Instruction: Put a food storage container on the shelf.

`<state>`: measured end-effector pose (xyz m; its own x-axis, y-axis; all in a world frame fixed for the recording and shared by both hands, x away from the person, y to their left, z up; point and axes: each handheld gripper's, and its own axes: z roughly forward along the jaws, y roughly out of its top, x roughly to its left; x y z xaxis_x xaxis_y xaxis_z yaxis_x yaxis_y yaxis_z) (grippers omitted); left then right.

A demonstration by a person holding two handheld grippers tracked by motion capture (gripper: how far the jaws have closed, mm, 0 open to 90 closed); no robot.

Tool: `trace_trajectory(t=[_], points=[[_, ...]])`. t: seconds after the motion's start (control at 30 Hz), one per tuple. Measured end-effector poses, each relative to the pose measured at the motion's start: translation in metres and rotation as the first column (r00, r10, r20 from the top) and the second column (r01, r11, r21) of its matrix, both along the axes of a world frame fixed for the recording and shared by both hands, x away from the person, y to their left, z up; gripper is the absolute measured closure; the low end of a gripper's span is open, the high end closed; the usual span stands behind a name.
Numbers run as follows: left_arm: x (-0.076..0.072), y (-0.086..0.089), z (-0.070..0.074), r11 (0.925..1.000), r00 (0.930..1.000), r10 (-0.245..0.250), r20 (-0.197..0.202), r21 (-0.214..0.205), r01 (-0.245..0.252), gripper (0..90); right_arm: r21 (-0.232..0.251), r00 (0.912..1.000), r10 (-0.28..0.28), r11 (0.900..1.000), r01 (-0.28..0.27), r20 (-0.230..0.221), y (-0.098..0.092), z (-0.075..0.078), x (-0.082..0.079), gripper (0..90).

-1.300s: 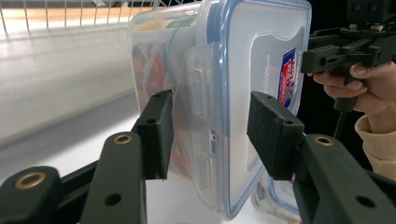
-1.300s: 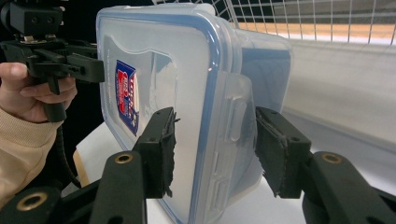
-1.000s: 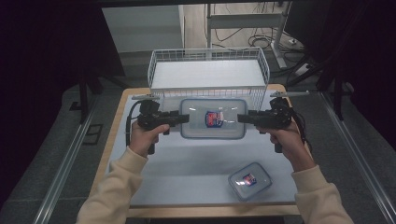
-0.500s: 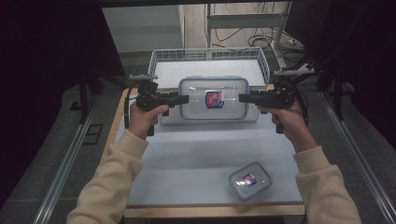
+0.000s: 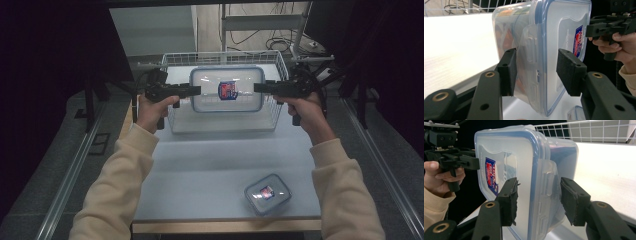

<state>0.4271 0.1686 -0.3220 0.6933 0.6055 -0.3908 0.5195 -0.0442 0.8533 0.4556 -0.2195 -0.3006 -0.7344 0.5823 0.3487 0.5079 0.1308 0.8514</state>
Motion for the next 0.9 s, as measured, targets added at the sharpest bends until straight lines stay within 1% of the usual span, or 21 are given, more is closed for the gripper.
trace_trajectory(t=[0.07, 0.13, 0.23, 0.27, 0.3, 0.33, 0.37, 0.4, 0.43, 0.47, 0.53, 0.57, 0.6, 0.63, 0.67, 0.7, 0.77, 0.8, 0.83, 0.9], points=[[0.002, 0.001, 0.001, 1.0000, 1.0000, 0.001, -0.003, 0.000, -0.001, 52.0, -0.003, 1.0000, 0.000, 1.0000, 0.000, -0.004, 0.002, 0.001, 0.004, 49.5], [0.010, 0.003, 0.003, 1.0000, 0.9999, 0.005, -0.013, -0.006, -0.005, 52.0, -0.006, 0.9999, -0.001, 1.0000, 0.001, -0.011, 0.003, 0.003, 0.010, 49.5], [0.018, 0.006, 0.006, 1.0000, 0.9999, 0.005, -0.014, -0.006, -0.005, 52.0, -0.011, 0.9997, 0.000, 0.9999, 0.000, -0.022, 0.006, 0.007, 0.018, 49.5], [0.018, 0.006, 0.006, 1.0000, 0.9999, 0.005, -0.014, -0.006, -0.005, 52.0, -0.011, 0.9997, 0.000, 0.9999, 0.000, -0.022, 0.006, 0.007, 0.018, 49.5], [0.023, 0.008, 0.007, 0.9999, 0.9998, 0.006, -0.019, -0.011, -0.006, 52.0, -0.014, 0.9997, -0.001, 0.9999, 0.001, -0.024, 0.008, 0.010, 0.024, 49.5], [0.023, 0.008, 0.007, 0.9999, 0.9998, 0.006, -0.019, -0.011, -0.006, 52.0, -0.016, 0.9997, -0.003, 0.9999, 0.002, -0.025, 0.009, 0.012, 0.026, 49.4], [0.029, 0.010, 0.008, 0.9999, 0.9998, 0.006, -0.020, -0.013, -0.006, 51.9, -0.018, 0.9996, -0.004, 0.9998, 0.003, -0.027, 0.011, 0.013, 0.029, 49.4], [0.029, 0.010, 0.008, 0.9999, 0.9998, 0.006, -0.020, -0.013, -0.006, 51.9, -0.018, 0.9996, -0.004, 0.9998, 0.003, -0.027, 0.011, 0.013, 0.029, 49.4], [0.031, 0.010, 0.008, 0.9998, 0.9997, 0.008, -0.025, -0.017, -0.009, 51.9, -0.022, 0.9996, -0.006, 0.9997, 0.006, -0.029, 0.012, 0.015, 0.035, 49.4], [0.036, 0.011, 0.008, 0.9998, 0.9996, 0.010, -0.026, -0.018, -0.010, 51.9, -0.023, 0.9995, -0.006, 0.9997, 0.005, -0.031, 0.013, 0.016, 0.038, 49.4], [0.038, 0.011, 0.008, 0.9997, 0.9993, 0.014, -0.034, -0.020, -0.015, 51.8, -0.023, 0.9994, -0.005, 0.9997, 0.004, -0.035, 0.013, 0.016, 0.041, 49.3], [0.043, 0.012, 0.007, 0.9995, 0.9989, 0.019, -0.042, -0.023, -0.020, 51.8, -0.023, 0.9990, -0.005, 0.9997, 0.004, -0.044, 0.014, 0.015, 0.047, 49.3], [0.043, 0.012, 0.007, 0.9995, 0.9989, 0.019, -0.042, -0.023, -0.020, 51.8, -0.023, 0.9990, -0.005, 0.9997, 0.004, -0.044, 0.014, 0.015, 0.047, 49.3], [0.046, 0.012, 0.007, 0.9995, 0.9988, 0.022, -0.045, -0.023, -0.023, 51.8, -0.022, 0.9985, -0.006, 0.9998, 0.005, -0.054, 0.015, 0.014, 0.052, 49.3], [0.048, 0.012, 0.006, 0.9994, 0.9986, 0.025, -0.046, -0.024, -0.026, 51.8, -0.022, 0.9985, -0.006, 0.9998, 0.005, -0.054, 0.015, 0.014, 0.052, 49.3], [0.052, 0.012, 0.006, 0.9994, 0.9985, 0.025, -0.050, -0.022, -0.026, 51.8, -0.019, 0.9980, -0.006, 0.9998, 0.005, -0.063, 0.015, 0.013, 0.058, 49.3], [0.054, 0.011, 0.007, 0.9992, 0.9982, 0.028, -0.052, -0.025, -0.030, 51.7, -0.016, 0.9977, -0.007, 0.9999, 0.006, -0.068, 0.015, 0.013, 0.061, 49.3], [0.056, 0.011, 0.007, 0.9996, 0.9981, 0.025, -0.056, -0.015, -0.025, 51.7, -0.011, 0.9974, -0.008, 0.9999, 0.008, -0.072, 0.014, 0.013, 0.063, 49.2], [0.059, 0.011, 0.007, 0.9995, 0.9980, 0.024, -0.058, -0.017, -0.025, 51.7, -0.009, 0.9970, -0.011, 0.9999, 0.010, -0.076, 0.014, 0.013, 0.065, 49.2], [0.063, 0.011, 0.009, 0.9994, 0.9966, 0.024, -0.079, -0.022, -0.026, 51.6, -0.007, 0.9957, -0.016, 0.9999, 0.015, -0.091, 0.013, 0.013, 0.069, 49.0]])
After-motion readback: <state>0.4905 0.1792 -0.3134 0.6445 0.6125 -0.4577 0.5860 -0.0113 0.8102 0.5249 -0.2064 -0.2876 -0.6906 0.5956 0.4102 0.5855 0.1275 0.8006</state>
